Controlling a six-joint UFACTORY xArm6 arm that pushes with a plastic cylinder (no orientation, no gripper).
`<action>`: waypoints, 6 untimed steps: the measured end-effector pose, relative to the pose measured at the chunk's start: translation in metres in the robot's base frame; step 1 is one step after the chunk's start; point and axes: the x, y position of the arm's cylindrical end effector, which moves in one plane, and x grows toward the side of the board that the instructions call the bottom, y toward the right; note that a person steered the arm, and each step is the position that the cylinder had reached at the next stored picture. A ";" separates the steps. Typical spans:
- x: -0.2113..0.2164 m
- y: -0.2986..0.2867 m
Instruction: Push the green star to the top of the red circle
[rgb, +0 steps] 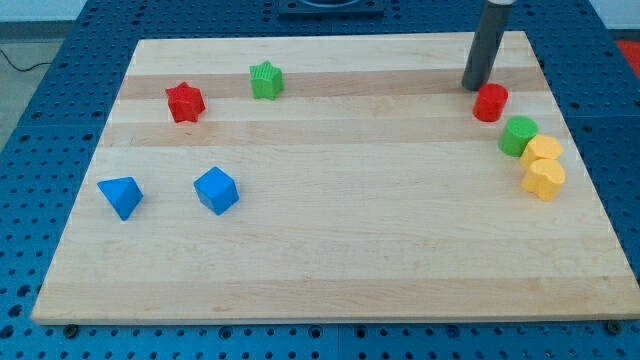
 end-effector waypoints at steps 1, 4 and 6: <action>0.019 0.002; -0.011 -0.008; 0.023 -0.166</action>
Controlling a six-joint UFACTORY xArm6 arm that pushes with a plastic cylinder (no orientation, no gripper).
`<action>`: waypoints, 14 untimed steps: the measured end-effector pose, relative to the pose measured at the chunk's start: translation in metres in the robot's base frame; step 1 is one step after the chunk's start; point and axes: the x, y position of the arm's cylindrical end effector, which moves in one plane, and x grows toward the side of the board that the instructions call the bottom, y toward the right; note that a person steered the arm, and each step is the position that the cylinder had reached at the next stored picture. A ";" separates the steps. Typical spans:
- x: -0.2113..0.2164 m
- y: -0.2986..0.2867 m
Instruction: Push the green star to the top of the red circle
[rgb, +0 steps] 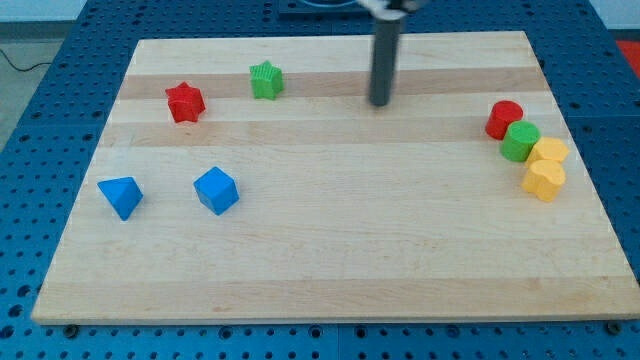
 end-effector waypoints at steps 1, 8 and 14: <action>0.003 -0.083; -0.077 -0.183; -0.041 -0.002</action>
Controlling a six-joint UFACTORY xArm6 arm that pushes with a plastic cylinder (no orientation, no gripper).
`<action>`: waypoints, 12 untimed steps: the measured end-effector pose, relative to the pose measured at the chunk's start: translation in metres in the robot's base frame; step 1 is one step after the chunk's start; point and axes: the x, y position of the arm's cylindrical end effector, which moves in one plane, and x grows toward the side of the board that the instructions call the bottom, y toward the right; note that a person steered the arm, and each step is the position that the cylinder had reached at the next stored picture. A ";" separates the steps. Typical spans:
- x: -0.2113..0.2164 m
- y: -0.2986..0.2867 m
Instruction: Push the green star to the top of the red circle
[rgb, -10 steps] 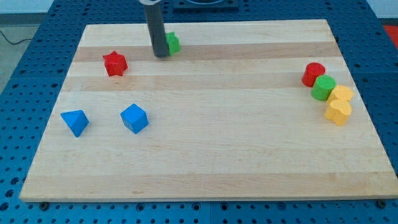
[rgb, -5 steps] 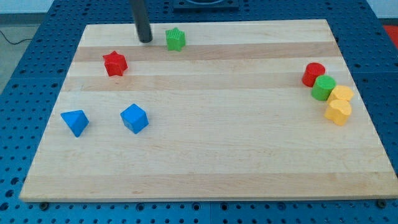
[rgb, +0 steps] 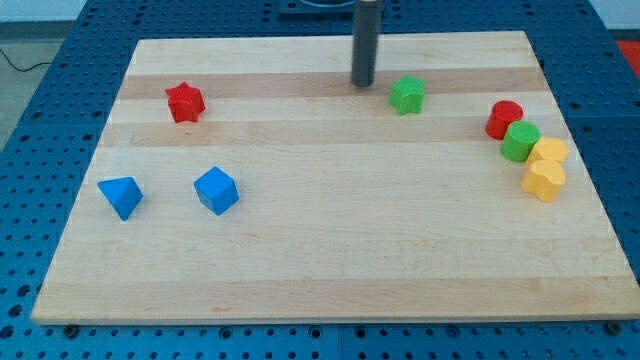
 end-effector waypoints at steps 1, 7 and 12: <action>0.017 -0.010; 0.016 0.076; 0.020 0.144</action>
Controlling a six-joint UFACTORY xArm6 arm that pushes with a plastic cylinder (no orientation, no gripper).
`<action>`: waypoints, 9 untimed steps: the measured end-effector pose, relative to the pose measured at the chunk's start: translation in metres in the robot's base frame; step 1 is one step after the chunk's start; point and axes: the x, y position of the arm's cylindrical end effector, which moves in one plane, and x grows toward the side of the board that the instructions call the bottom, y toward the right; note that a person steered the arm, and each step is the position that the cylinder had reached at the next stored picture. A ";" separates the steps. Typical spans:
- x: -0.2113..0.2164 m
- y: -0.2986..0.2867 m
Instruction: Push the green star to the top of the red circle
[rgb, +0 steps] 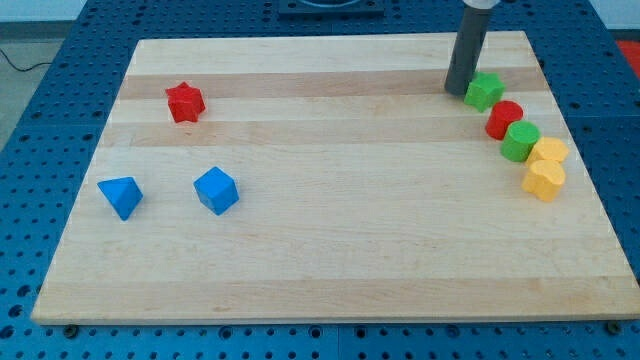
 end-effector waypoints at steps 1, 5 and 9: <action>0.001 0.000; -0.017 0.021; -0.003 0.041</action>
